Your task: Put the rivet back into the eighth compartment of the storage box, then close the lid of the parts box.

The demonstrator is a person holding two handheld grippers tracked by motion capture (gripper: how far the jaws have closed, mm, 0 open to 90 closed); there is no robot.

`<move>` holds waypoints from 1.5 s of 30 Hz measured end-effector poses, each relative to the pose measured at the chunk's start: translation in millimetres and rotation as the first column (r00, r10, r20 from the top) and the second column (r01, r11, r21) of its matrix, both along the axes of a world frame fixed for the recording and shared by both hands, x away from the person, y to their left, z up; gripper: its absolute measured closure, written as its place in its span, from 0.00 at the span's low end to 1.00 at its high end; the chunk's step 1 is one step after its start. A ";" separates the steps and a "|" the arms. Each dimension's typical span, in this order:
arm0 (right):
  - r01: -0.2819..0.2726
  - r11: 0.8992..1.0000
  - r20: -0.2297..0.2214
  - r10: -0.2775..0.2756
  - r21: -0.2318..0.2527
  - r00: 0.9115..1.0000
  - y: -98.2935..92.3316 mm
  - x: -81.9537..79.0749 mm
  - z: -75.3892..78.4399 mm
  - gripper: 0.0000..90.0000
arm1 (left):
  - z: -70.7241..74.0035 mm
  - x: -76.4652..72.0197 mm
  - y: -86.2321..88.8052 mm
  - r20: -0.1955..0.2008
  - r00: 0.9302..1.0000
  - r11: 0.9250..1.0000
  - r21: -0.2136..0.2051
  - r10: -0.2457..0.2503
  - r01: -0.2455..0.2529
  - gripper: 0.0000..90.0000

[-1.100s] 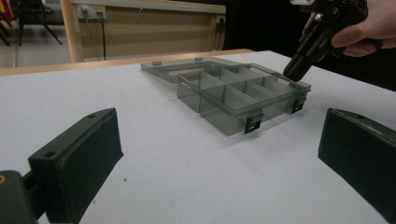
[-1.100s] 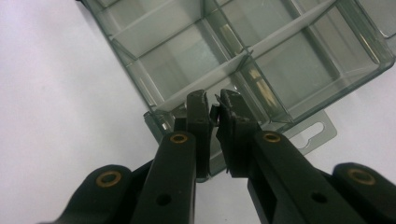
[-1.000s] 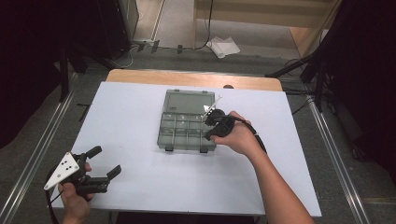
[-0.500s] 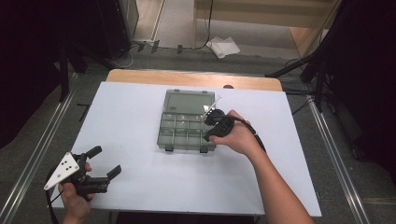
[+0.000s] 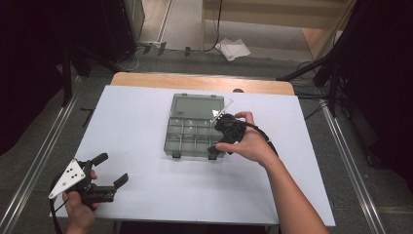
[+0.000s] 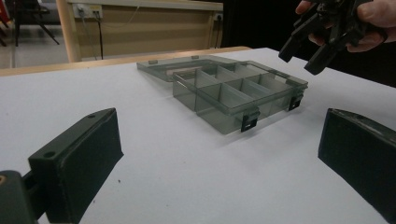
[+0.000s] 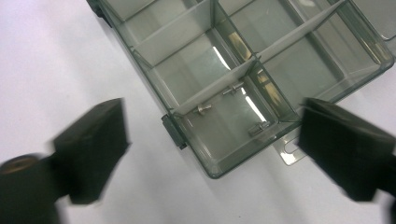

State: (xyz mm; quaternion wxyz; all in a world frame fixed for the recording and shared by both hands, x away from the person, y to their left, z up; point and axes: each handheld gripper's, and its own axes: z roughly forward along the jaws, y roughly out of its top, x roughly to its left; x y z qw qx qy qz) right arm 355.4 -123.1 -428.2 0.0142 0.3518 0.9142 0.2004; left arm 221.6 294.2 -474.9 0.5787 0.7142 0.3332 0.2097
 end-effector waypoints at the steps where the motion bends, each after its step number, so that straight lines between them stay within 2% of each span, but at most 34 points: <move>1: 0.003 1.000 0.006 -0.003 0.002 1.000 -0.6 0.7 0.5 0.00 | 0.0 0.0 -0.8 0.000 1.000 1.000 0.001 0.000 0.000 0.00; 5: 0.040 0.999 0.029 -0.041 0.015 0.999 -1.6 1.5 3.5 0.00 | 0.1 2.3 -5.7 -0.004 1.000 1.000 -0.005 -0.008 0.008 0.00; 8: 0.035 0.999 0.041 -0.035 0.016 0.999 -1.2 1.3 3.8 0.00 | 0.8 7.1 -12.3 -0.005 1.000 1.000 -0.013 -0.011 0.011 0.00; 13: 0.040 0.999 0.053 -0.041 0.030 0.998 -1.0 1.4 5.4 0.00 | 3.4 10.9 -19.9 -0.002 1.000 1.000 0.005 -0.021 0.021 0.00; 16: 0.046 0.998 0.059 -0.048 0.041 0.997 -1.5 1.8 7.0 0.00 | 5.5 14.3 -20.1 -0.013 1.000 1.000 -0.016 -0.021 0.020 0.00; 24: 0.059 0.996 0.074 -0.063 0.062 0.995 -3.6 1.7 10.3 0.00 | 12.0 26.3 -25.7 -0.024 0.999 1.000 0.005 -0.022 0.022 0.00; 26: 0.068 0.995 0.081 -0.074 0.069 0.994 -5.6 1.6 12.1 0.00 | 15.6 31.1 -25.8 -0.040 0.998 0.998 -0.045 -0.040 0.038 0.00; 29: 0.077 0.994 0.089 -0.084 0.083 0.992 -9.0 1.1 14.5 0.00 | 22.5 38.8 -28.6 -0.049 0.997 0.997 -0.056 -0.060 0.057 0.00; 31: 0.087 0.992 0.096 -0.096 0.086 0.991 -11.1 0.9 15.6 0.00 | 26.4 43.5 -31.3 -0.048 0.997 0.997 -0.041 -0.060 0.058 0.00; 34: 0.094 0.991 0.099 -0.104 0.095 0.990 -13.7 1.2 16.5 0.00 | 31.0 50.0 -36.9 -0.046 0.997 0.997 -0.045 -0.067 0.065 0.00; 36: 0.093 0.991 0.104 -0.103 0.097 0.989 -14.9 1.7 16.8 0.00 | 33.1 54.7 -40.5 -0.044 0.996 0.997 -0.027 -0.075 0.073 0.00; 45: 0.135 0.983 0.114 -0.150 0.128 0.982 -19.7 6.5 17.4 0.00 | 30.3 78.8 -55.9 -0.053 0.994 0.996 -0.008 -0.092 0.092 0.00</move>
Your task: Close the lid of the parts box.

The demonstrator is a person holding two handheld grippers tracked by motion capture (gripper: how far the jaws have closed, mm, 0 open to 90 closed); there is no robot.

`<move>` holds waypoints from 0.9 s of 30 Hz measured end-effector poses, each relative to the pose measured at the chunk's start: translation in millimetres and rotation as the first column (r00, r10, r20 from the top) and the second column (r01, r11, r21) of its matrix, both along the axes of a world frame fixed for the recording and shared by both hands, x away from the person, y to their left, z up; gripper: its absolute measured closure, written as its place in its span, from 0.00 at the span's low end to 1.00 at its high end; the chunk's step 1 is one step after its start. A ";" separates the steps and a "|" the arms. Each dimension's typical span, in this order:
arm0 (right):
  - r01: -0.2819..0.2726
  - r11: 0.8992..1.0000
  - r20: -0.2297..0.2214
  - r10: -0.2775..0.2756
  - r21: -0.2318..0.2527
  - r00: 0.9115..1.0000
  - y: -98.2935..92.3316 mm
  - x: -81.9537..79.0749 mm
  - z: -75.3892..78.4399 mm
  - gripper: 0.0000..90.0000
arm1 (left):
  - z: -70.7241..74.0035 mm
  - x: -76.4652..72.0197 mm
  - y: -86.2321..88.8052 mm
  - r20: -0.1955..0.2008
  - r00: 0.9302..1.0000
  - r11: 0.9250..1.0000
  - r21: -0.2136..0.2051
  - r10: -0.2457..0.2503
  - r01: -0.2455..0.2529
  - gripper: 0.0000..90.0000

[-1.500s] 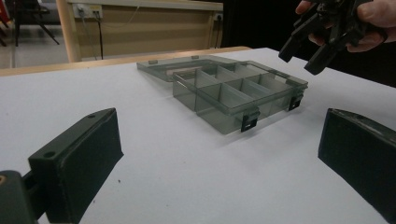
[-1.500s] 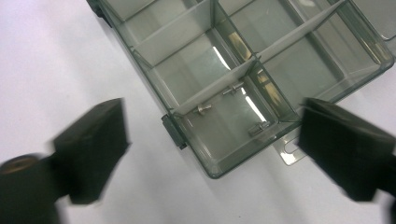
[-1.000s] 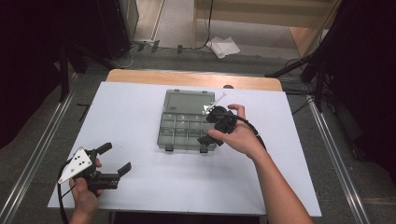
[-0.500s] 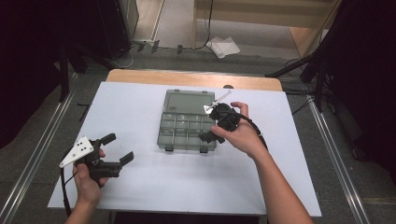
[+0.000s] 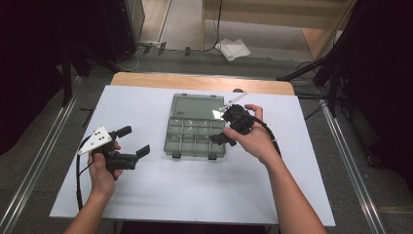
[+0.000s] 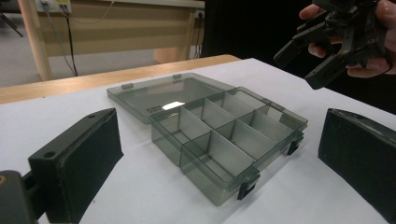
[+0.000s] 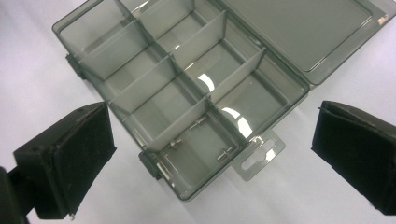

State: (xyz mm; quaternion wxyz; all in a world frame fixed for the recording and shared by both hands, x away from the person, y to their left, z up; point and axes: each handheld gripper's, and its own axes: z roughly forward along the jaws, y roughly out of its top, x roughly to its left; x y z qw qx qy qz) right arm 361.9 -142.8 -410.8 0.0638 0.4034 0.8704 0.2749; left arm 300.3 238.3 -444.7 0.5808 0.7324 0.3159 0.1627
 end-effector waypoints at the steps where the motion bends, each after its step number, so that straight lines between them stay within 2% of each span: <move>1: 0.007 1.000 0.004 -0.007 0.003 1.000 -0.6 0.6 0.1 0.00 | -0.6 2.8 -1.5 -0.007 1.000 1.000 0.004 -0.001 0.001 0.00; 7: 0.039 0.998 0.009 -0.039 0.052 0.999 -4.8 5.0 -0.1 0.00 | -5.1 20.0 -8.7 -0.037 0.999 1.000 -0.005 -0.009 0.008 0.00; 10: 0.050 0.996 0.007 -0.051 0.072 0.999 -7.0 7.9 -0.5 0.00 | -6.0 27.7 -13.1 -0.039 0.999 1.000 -0.013 -0.008 0.008 0.00; 13: 0.059 0.996 0.020 -0.060 0.073 0.998 -9.2 10.4 -1.0 0.00 | -4.9 35.1 -18.0 -0.038 0.999 1.000 -0.014 -0.007 0.006 0.00; 16: 0.073 0.993 0.022 -0.076 0.096 0.997 -12.4 12.5 -1.9 0.00 | -3.5 42.3 -24.0 -0.048 0.999 1.000 -0.012 -0.015 0.015 0.00; 20: 0.083 0.990 0.013 -0.085 0.114 0.996 -17.2 13.6 -2.5 0.00 | 0.1 51.0 -29.7 -0.049 0.999 1.000 -0.010 -0.019 0.018 0.00; 22: 0.086 0.990 0.021 -0.089 0.110 0.996 -19.8 14.2 -2.2 0.00 | 1.2 56.0 -31.4 -0.050 0.999 1.000 -0.007 -0.017 0.016 0.00; 27: 0.097 0.987 0.029 -0.101 0.125 0.994 -24.6 15.2 -0.9 0.00 | 1.9 68.3 -36.3 -0.069 0.997 1.000 0.001 -0.017 0.017 0.00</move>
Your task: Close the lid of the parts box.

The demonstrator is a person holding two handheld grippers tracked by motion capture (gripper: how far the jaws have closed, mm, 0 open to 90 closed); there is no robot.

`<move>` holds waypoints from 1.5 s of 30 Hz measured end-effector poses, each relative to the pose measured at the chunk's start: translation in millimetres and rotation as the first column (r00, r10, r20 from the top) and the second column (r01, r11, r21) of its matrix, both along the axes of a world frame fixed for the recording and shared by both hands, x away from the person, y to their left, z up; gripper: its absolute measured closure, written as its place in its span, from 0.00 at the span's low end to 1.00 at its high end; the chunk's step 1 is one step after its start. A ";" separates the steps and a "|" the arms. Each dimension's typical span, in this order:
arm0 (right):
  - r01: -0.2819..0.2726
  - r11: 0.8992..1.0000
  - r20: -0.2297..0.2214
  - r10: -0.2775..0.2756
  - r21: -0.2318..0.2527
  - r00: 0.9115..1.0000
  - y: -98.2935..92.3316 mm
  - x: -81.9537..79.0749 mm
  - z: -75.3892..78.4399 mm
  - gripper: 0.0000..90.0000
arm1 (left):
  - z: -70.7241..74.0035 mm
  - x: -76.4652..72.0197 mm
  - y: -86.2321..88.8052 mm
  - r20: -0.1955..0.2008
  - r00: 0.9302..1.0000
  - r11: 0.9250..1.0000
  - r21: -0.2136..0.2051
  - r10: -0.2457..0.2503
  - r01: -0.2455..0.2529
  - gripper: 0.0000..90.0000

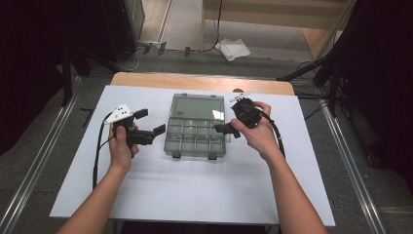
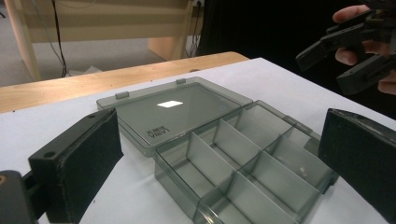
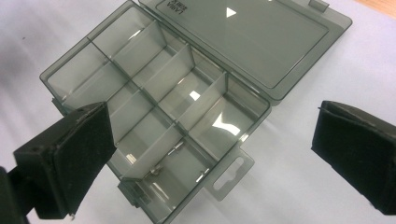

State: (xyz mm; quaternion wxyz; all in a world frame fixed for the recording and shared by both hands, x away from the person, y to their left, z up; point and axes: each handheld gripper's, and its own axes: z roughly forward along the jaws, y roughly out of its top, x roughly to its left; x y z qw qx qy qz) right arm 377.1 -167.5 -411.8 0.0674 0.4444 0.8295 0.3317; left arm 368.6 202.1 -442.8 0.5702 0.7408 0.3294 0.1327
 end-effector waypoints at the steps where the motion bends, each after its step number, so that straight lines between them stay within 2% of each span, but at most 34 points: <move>1: -0.001 1.000 0.000 0.001 0.004 1.000 -0.4 0.1 -0.1 0.00 | 0.2 2.4 -0.9 -0.001 1.000 1.000 0.002 -0.003 0.003 0.00; 9: 0.014 1.000 -0.001 -0.014 0.018 1.000 -5.4 4.9 -4.2 0.00 | 0.3 17.3 -8.0 -0.017 1.000 1.000 0.027 0.001 0.000 0.00; 12: 0.020 0.999 -0.003 -0.020 0.030 1.000 -5.7 7.4 -5.4 0.00 | -2.2 23.2 -9.5 -0.038 0.999 1.000 0.022 0.002 -0.001 0.00; 19: 0.030 0.999 -0.003 -0.030 0.044 1.000 -5.7 13.9 -12.4 0.00 | -6.0 33.9 -16.9 -0.065 0.998 0.999 0.044 0.003 0.000 0.00; 26: 0.046 0.996 -0.011 -0.045 0.081 0.999 -9.1 19.3 -18.2 0.00 | -6.6 47.7 -21.8 -0.115 0.993 0.998 0.063 -0.002 0.009 0.00; 28: 0.052 0.995 -0.002 -0.052 0.083 0.999 -10.5 21.5 -20.0 0.00 | -6.1 51.1 -22.8 -0.121 0.993 0.998 0.064 0.005 0.003 0.00; 32: 0.074 0.992 -0.009 -0.073 0.106 0.997 -12.5 24.9 -22.3 0.00 | -5.7 58.5 -24.9 -0.153 0.988 0.998 0.068 0.015 -0.004 0.00; 33: 0.077 0.991 0.002 -0.077 0.110 0.997 -13.2 26.1 -23.2 0.01 | -5.6 60.1 -25.3 -0.160 0.987 0.997 0.073 0.015 -0.004 0.00; 36: 0.105 0.984 -0.009 -0.104 0.143 0.995 -15.5 28.1 -23.9 0.05 | -6.2 63.5 -26.0 -0.176 0.984 0.998 0.068 0.022 -0.010 0.00; 38: 0.132 0.981 -0.006 -0.133 0.142 0.991 -16.5 30.2 -24.7 0.08 | -7.3 66.2 -26.7 -0.182 0.983 0.997 0.078 0.038 -0.024 0.00; 42: 0.158 0.971 -0.030 -0.156 0.179 0.987 -19.6 34.7 -27.7 0.14 | -11.5 72.2 -30.4 -0.225 0.973 0.996 0.081 0.056 -0.039 0.00; 45: 0.173 0.967 -0.044 -0.168 0.188 0.985 -20.9 38.1 -30.9 0.15 | -15.0 76.8 -33.1 -0.258 0.963 0.993 0.102 0.078 -0.053 0.03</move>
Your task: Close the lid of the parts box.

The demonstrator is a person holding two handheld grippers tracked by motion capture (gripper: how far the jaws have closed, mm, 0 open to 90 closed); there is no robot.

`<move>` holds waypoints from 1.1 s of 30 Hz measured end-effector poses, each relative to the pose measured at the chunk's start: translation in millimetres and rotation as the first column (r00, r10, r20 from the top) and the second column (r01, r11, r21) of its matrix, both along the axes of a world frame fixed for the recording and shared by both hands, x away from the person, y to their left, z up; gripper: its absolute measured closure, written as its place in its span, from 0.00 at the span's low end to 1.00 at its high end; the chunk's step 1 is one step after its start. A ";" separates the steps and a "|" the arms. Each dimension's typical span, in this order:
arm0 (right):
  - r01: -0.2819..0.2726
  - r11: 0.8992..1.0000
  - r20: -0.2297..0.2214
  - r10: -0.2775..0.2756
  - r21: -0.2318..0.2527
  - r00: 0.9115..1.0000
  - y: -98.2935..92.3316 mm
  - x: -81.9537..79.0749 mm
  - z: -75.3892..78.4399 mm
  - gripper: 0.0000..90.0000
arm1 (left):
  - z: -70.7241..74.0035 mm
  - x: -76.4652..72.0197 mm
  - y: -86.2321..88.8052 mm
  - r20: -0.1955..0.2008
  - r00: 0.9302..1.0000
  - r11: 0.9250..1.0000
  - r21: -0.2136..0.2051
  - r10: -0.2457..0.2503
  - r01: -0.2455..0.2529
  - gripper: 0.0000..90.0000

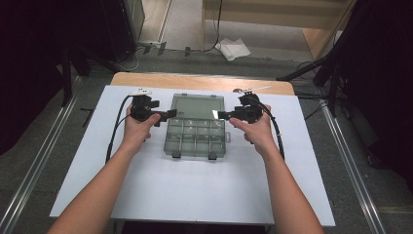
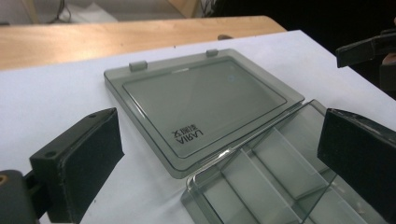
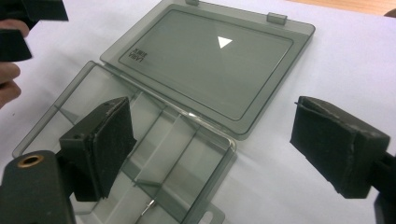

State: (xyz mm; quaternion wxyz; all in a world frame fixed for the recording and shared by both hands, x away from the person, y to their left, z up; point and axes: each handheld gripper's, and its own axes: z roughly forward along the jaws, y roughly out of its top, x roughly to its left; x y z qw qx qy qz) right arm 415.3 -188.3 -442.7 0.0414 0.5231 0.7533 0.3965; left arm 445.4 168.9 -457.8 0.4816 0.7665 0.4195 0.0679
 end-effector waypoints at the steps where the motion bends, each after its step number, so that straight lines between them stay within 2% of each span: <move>1: 0.003 1.000 -0.002 -0.003 0.003 1.000 -0.1 1.2 -1.5 0.15 | -1.1 1.2 -1.3 -0.007 1.000 1.000 0.007 0.008 -0.008 0.05; 5: 0.021 1.000 -0.014 -0.021 0.000 1.000 0.5 5.3 -5.9 0.16 | -4.8 6.2 -4.6 -0.032 0.999 0.999 0.028 0.029 -0.028 0.13; 9: 0.025 1.000 -0.023 -0.025 0.016 0.999 1.5 8.7 -9.1 0.18 | -10.9 14.3 -4.8 -0.079 0.997 1.000 0.017 0.027 -0.026 0.17; 12: 0.016 0.999 -0.020 -0.015 0.040 1.000 1.1 11.4 -12.7 0.27 | -15.6 18.4 -6.6 -0.112 0.993 0.999 0.030 0.039 -0.036 0.24; 15: 0.024 0.998 -0.028 -0.022 0.063 0.999 -0.1 14.1 -16.2 0.31 | -19.8 21.2 -8.3 -0.127 0.991 0.998 0.046 0.044 -0.038 0.39; 18: 0.041 0.996 -0.035 -0.038 0.079 0.999 -2.0 16.3 -19.3 0.34 | -23.4 23.7 -9.3 -0.140 0.988 0.996 0.062 0.069 -0.061 0.43; 20: 0.048 0.993 -0.040 -0.043 0.109 0.998 -3.5 17.2 -20.2 0.37 | -25.2 25.4 -9.3 -0.149 0.985 0.995 0.069 0.084 -0.074 0.44; 23: 0.055 0.992 -0.043 -0.050 0.118 0.998 -2.9 19.1 -21.5 0.41 | -27.3 28.0 -9.8 -0.162 0.982 0.994 0.059 0.097 -0.089 0.44; 26: 0.068 0.992 -0.056 -0.062 0.111 0.997 -3.0 21.8 -25.3 0.43 | -28.6 30.5 -10.9 -0.177 0.978 0.994 0.045 0.109 -0.103 0.44; 33: 0.078 0.991 -0.100 -0.068 0.106 0.993 0.4 27.6 -37.9 0.43 | -32.0 33.5 -15.7 -0.191 0.976 0.994 0.057 0.107 -0.097 0.44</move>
